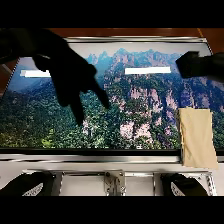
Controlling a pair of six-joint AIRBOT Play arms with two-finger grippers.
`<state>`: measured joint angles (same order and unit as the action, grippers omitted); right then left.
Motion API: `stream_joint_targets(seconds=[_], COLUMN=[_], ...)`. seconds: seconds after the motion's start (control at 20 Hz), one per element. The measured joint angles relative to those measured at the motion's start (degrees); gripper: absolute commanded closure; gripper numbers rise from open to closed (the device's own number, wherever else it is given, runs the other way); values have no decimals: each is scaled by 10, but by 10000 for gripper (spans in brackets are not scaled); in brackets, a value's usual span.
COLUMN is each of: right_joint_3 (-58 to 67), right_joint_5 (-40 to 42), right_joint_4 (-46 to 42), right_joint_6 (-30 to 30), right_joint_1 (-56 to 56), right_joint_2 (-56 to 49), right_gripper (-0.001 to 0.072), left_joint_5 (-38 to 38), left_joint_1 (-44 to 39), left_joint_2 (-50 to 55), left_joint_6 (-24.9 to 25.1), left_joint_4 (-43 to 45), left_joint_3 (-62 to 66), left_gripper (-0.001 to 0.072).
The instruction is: Fold the shirts.
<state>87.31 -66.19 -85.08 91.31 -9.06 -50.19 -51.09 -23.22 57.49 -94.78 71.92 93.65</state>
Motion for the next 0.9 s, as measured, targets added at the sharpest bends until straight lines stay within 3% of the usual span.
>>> stream_joint_targets(seconds=[0.3, 0.55, 0.7, 0.9], right_joint_3=[28, -42, -141, -292], right_joint_5=[-129, -202, -182, -87], right_joint_4=[-23, -43, -47, -30], right_joint_6=[13, 15, 22, 58], right_joint_1=[0, 0, 0, 0], right_joint_2=[32, 29, 29, 28], right_gripper=[26, 26, 26, 26], left_joint_5=[45, 50, 27, -43], left_joint_1=[-121, -182, -194, -176], left_joint_2=[114, 263, 332, 369], left_joint_6=[-8, -10, -10, -10], left_joint_4=[-7, -28, -35, -16], left_joint_3=[3, 3, 3, 3], left_gripper=[667, 667, 667, 667])
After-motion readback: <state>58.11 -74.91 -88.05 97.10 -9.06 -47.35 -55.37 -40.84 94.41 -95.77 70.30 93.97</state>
